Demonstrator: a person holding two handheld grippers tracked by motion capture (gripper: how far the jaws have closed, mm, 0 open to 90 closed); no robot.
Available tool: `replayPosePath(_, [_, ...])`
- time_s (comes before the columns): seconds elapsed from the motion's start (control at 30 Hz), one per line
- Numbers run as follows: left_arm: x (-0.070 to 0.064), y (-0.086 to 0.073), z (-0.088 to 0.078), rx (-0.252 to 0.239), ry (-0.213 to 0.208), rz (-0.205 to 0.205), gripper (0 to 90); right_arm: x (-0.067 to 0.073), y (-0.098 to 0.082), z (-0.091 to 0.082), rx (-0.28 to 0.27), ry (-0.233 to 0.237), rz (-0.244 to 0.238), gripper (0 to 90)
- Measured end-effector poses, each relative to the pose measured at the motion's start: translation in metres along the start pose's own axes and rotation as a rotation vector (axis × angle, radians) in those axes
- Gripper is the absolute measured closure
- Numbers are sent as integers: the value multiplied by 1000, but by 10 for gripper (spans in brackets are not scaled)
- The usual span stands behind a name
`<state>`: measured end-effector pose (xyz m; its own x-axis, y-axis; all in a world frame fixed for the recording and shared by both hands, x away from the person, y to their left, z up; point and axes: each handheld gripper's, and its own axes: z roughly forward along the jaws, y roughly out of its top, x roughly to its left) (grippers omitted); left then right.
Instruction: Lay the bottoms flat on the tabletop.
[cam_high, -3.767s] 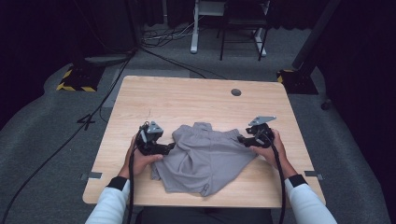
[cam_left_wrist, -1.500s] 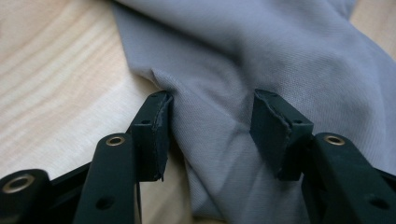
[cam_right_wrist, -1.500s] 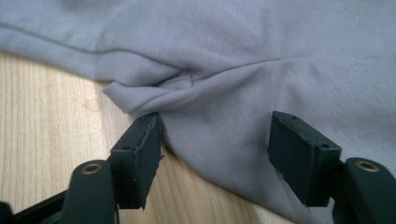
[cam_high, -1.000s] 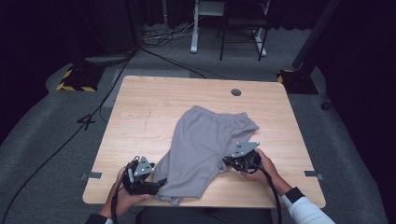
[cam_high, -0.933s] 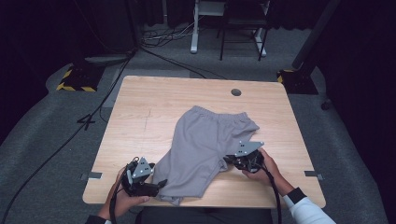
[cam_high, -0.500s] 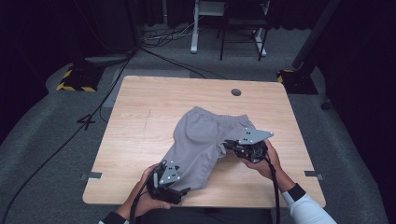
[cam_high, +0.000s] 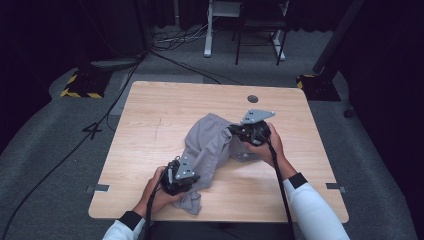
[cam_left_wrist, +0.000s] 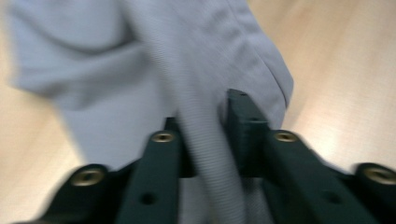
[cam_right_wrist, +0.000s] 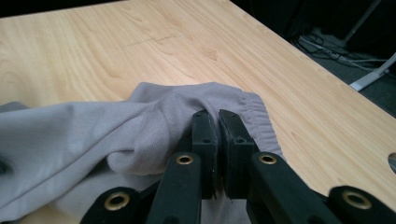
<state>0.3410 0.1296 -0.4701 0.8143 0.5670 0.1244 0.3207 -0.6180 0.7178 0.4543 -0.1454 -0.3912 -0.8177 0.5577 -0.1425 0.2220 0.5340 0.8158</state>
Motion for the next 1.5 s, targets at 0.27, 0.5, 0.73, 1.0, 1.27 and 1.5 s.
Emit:
replayPosePath(0.27, [49,-10,-1,-40,84,-146,872,-24,4,60,157,-183,64,576])
replayPosePath(0.5, [75,-27,8,39,114,-236,870,-3,-8,51,102,-53,50,547])
replayPosePath(0.73, [77,-31,10,58,94,-245,861,52,-46,34,89,209,-83,584])
replayPosePath(1.0, [77,-33,10,44,54,-255,857,70,-56,64,180,214,-77,469])
replayPosePath(1.27, [70,-31,12,48,60,-218,856,77,-56,78,151,82,-87,815])
replayPosePath(1.5, [79,-25,-4,38,101,-218,848,44,-27,13,-13,42,-7,868])
